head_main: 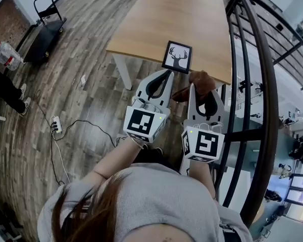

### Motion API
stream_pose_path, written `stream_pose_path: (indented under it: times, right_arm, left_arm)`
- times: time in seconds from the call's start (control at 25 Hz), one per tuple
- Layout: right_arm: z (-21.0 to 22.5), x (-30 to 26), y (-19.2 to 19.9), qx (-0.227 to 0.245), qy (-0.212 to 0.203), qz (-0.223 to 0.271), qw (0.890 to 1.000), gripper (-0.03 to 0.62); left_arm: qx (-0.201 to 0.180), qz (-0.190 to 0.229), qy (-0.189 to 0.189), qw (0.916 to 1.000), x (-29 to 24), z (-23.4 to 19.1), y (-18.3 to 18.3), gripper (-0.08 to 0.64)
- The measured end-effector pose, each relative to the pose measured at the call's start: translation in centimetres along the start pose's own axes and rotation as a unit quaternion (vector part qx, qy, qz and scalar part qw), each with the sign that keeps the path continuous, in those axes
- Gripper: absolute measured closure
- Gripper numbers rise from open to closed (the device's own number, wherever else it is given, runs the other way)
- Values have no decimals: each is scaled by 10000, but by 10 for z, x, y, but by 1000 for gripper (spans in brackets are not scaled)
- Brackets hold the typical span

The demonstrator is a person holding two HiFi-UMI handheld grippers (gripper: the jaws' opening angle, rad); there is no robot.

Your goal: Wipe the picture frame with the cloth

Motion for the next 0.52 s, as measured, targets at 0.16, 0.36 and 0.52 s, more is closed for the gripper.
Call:
stream_pose_path:
  times: [0.16, 0.36, 0.52]
  right_arm:
    - [-2, 6, -4, -11, -56, 51, 10000, 459]
    - [-5, 10, -4, 6, -125, 71, 9999, 459]
    - [-8, 13, -3, 5, -136, 60, 9999, 459]
  left_arm:
    - [1, -15, -28, 10000, 4, 4, -1, 554]
    - [37, -10, -28, 10000, 11, 7, 1, 554]
    - [114, -28, -30, 9999, 17, 9, 4, 554]
Point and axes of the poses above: the fingertips, and each gripper's own axes: x backward along the fingers, z to its right, y out of its underside, the point moved 4 cm from there along x, backward along the fingers, and after that the axes turned 8 degrees about -x, right-handed, at the moved point
